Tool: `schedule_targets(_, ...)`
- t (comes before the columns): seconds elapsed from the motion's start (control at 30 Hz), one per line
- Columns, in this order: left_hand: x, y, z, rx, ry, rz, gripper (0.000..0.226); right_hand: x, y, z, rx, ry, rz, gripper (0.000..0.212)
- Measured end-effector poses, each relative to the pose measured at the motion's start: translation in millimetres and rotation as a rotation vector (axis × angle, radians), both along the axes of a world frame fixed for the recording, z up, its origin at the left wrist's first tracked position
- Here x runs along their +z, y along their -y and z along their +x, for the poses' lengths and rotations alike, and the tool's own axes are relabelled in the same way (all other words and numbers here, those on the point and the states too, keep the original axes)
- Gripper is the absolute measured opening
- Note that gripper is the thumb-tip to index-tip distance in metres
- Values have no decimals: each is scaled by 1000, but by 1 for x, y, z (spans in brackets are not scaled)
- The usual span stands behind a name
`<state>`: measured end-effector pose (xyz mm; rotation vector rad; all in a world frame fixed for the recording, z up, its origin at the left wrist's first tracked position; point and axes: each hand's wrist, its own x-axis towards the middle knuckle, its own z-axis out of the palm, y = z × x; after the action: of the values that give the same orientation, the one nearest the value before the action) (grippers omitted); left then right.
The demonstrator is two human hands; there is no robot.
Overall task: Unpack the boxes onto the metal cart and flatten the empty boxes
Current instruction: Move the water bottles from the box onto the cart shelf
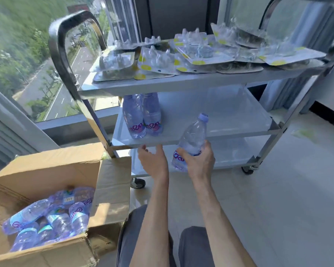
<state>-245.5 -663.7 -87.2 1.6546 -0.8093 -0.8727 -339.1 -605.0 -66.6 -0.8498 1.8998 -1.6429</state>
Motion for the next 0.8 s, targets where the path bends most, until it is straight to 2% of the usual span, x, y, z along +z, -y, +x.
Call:
schedule_targets(0.1, 19, 42, -2, 98, 148, -149, 82, 18, 40, 3, -53, -30, -90, 48)
schedule_targets(0.2, 21, 75, -8, 60, 289, -71, 105, 25, 84, 5, -53, -79, -114, 58)
schedule_targets(0.3, 18, 93, -9, 67, 275, -45, 106, 20, 119, 4, -17, -178, -74, 68)
schedule_targets(0.43, 5, 94, -1, 89, 246, -100, 110, 0, 147, 4, 43, -209, 26, 59)
schedule_targets(0.57, -12, 92, 10, 31, 293, -171, 111, -13, 175, 11, 49, -227, -43, 56)
schedule_targets(0.7, -18, 93, 19, 48, 355, -213, 112, -25, 197, 12, 62, -154, -93, 73)
schedule_targets(0.8, -19, 92, 21, 57, 362, -238, 111, -36, 197, 9, 111, -205, -111, 82)
